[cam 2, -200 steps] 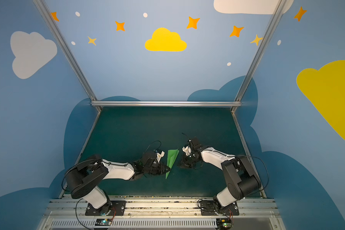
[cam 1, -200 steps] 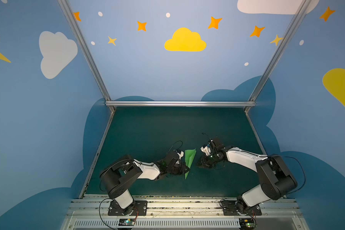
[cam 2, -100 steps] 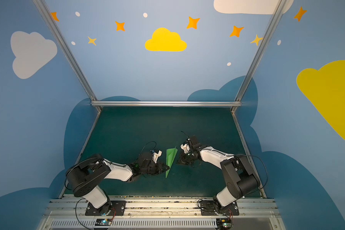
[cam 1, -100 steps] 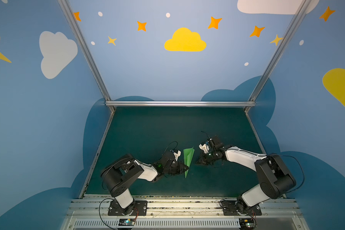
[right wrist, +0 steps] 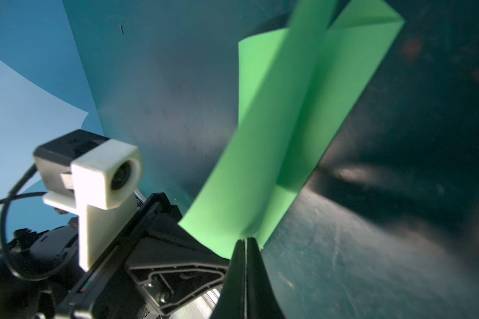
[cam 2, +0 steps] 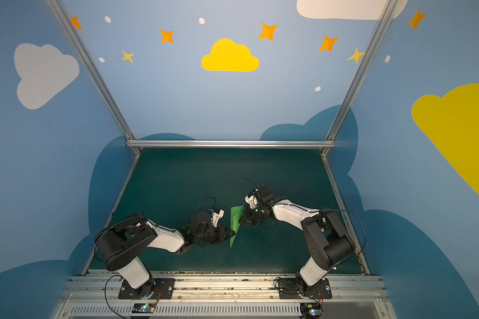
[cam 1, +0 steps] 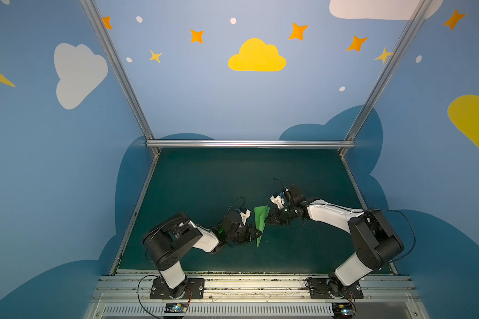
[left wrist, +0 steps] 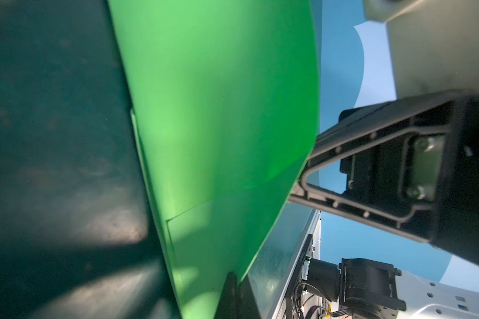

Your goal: Fold a paper plane with a square sheet of paper (fold left side to right side)

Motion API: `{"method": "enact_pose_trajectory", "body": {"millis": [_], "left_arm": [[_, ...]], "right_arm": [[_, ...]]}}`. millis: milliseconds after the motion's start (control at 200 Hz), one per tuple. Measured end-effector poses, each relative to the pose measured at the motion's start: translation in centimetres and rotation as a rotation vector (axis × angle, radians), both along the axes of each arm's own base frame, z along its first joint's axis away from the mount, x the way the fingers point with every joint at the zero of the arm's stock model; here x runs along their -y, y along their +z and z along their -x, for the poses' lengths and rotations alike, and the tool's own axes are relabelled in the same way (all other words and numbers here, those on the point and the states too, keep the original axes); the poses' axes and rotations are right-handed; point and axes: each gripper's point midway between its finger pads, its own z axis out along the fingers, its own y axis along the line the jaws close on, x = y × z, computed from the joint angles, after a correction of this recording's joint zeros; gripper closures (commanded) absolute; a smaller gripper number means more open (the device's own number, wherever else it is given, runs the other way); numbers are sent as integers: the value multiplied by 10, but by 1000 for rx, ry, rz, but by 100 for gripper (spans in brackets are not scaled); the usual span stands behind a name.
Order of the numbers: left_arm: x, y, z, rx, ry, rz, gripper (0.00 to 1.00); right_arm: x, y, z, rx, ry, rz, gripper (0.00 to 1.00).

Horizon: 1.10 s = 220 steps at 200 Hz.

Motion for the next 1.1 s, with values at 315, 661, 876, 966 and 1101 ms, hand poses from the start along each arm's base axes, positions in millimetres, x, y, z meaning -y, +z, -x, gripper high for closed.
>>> {"method": "enact_pose_trajectory", "body": {"millis": [315, 661, 876, 966, 1101], "left_arm": [[-2, -1, -1, -1, 6, 11, 96], [-2, -1, 0, -15, 3, 19, 96], [-2, -2, 0, -17, 3, 18, 94], [-3, -3, 0, -19, 1, 12, 88], [-4, -5, 1, -19, -1, 1, 78]], "right_arm": [[-10, -2, -5, -2, 15, 1, 100], [-13, -18, -3, -33, 24, 22, 100], [-14, -23, -3, -39, 26, 26, 100], [-15, -24, -2, -40, 29, 26, 100], [-15, -27, -2, -45, 30, 31, 100]]}}
